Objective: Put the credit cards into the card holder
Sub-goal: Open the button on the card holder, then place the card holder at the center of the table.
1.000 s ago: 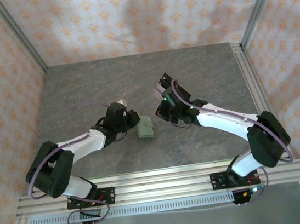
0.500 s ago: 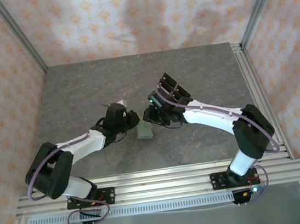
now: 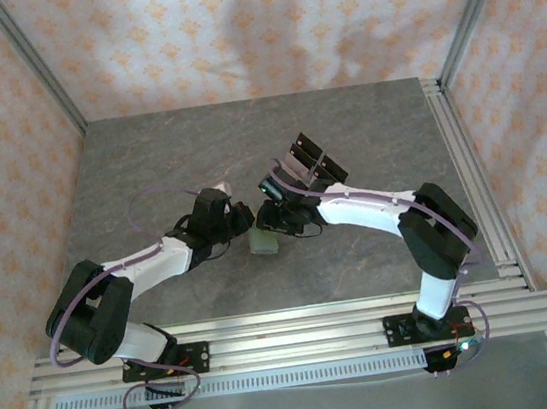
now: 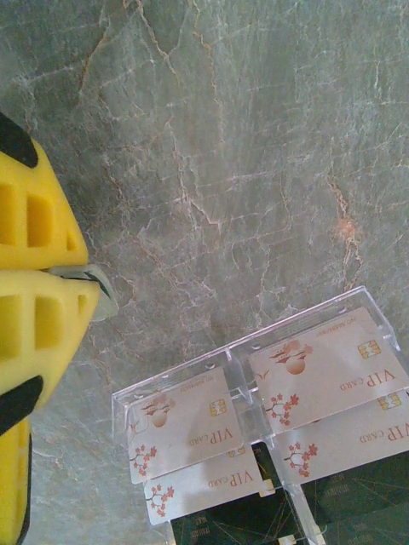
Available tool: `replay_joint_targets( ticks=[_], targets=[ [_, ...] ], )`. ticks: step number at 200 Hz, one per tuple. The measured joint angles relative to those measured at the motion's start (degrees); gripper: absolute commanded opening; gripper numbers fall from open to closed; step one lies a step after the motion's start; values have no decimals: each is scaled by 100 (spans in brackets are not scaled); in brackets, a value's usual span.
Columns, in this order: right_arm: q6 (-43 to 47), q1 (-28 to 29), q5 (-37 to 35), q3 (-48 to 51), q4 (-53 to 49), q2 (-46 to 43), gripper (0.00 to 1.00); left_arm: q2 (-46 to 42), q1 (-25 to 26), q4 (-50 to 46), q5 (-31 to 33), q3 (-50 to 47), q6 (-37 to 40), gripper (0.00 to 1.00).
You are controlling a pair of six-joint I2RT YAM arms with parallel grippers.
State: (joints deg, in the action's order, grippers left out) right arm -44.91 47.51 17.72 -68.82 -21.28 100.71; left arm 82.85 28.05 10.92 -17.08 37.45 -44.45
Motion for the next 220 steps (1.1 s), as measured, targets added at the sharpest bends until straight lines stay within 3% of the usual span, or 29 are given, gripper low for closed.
replay_joint_targets(
  ticks=[30,66,220],
  targets=[
    [0,33,33,-9,2,31,30,0,2,-4,-2,0,0,0],
    [11,48,50,-33,28,46,0,0,2,-7,-4,0,0,0],
    [131,-417,39,872,9,-734,0,-256,-4,-122,111,-2,85,0]
  ],
)
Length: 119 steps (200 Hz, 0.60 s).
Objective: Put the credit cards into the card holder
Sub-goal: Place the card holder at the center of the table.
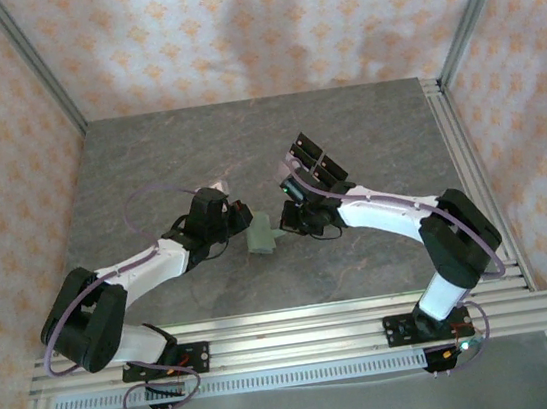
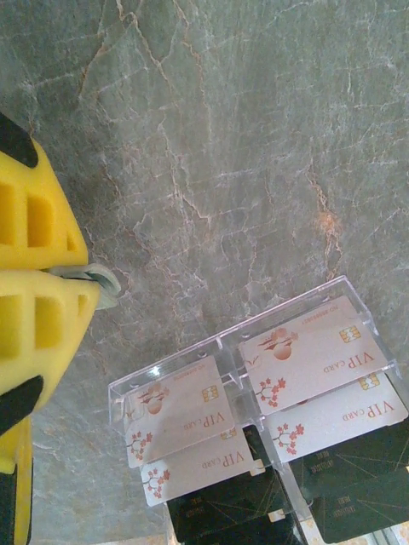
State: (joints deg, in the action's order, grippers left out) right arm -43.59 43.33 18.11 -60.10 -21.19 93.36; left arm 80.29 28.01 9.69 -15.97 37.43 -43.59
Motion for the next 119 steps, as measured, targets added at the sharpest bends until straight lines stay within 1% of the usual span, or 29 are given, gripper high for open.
replay_joint_targets(
  ticks=[59,73,93,104,119],
  targets=[
    [313,0,339,-177,22,35,0,428,0,11,52,0,94,0],
    [365,0,402,-208,35,52,0,439,0,-13,138,0,173,4],
    [409,0,459,-208,66,105,0,439,0,-63,249,2,306,13],
    [428,0,492,-208,66,144,0,439,0,-153,323,2,385,21],
    [448,0,555,-208,105,192,0,439,0,-291,455,2,466,35]
  ],
)
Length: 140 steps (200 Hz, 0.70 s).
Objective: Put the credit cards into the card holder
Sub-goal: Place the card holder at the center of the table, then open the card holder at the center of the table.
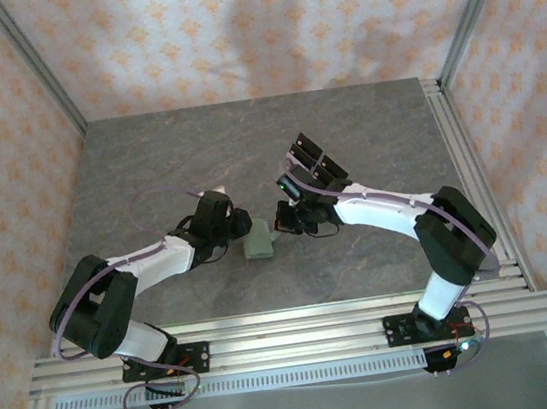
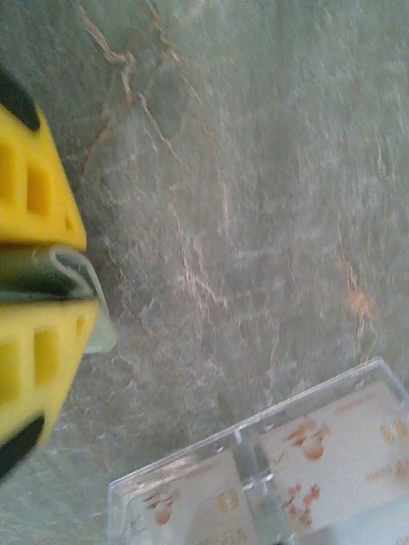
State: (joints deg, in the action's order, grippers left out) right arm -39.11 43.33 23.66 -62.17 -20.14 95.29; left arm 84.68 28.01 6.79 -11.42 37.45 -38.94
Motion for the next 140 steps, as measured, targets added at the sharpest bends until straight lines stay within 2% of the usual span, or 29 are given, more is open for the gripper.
replay_joint_targets(
  ticks=[37,67,110,140],
  targets=[
    [4,0,94,2,105,15,0,-44,0,-426,341,26,173,63],
    [2,0,146,22,221,15,0,-361,0,-1027,667,186,382,77],
    [0,0,151,120,264,15,0,-732,2,-1781,901,492,404,90],
    [-20,0,151,120,262,15,0,-730,203,-2494,1040,922,391,92]
  ],
)
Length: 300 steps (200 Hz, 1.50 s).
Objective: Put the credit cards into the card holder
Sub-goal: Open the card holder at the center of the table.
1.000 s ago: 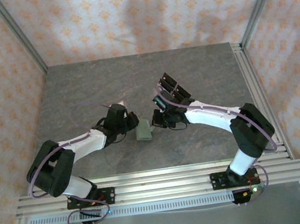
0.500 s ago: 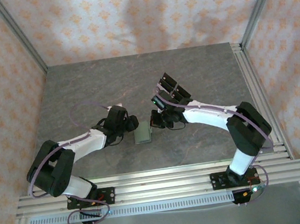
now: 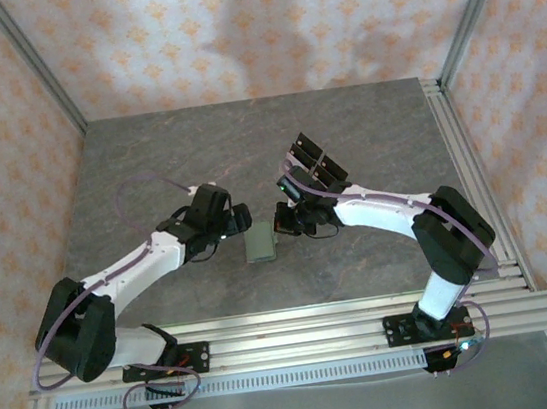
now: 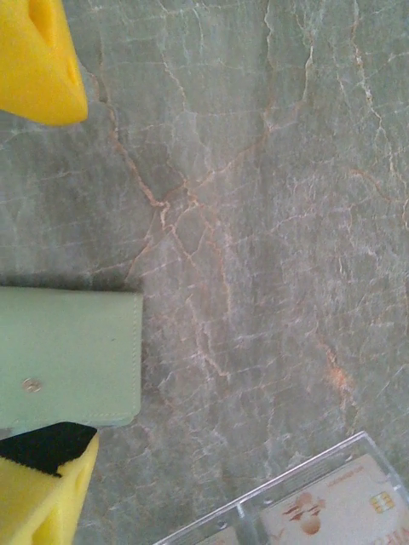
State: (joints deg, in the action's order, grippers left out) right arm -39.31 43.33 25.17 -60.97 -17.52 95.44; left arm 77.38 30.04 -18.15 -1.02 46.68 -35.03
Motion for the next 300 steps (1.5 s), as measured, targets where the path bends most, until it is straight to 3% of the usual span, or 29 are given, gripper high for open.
replay_joint_targets(
  ticks=[63,175,235,300],
  targets=[
    [-26,0,-4,0,-7,-7,0,-455,219,-804,153,439,-26,97],
    [-199,0,33,39,538,-13,0,-1375,223,-855,151,-24,-114,100],
    [-223,2,11,39,605,-13,0,-802,223,-885,160,-7,-125,100],
    [-313,50,-201,44,627,-63,0,-376,223,-1231,629,219,-267,100]
  ],
)
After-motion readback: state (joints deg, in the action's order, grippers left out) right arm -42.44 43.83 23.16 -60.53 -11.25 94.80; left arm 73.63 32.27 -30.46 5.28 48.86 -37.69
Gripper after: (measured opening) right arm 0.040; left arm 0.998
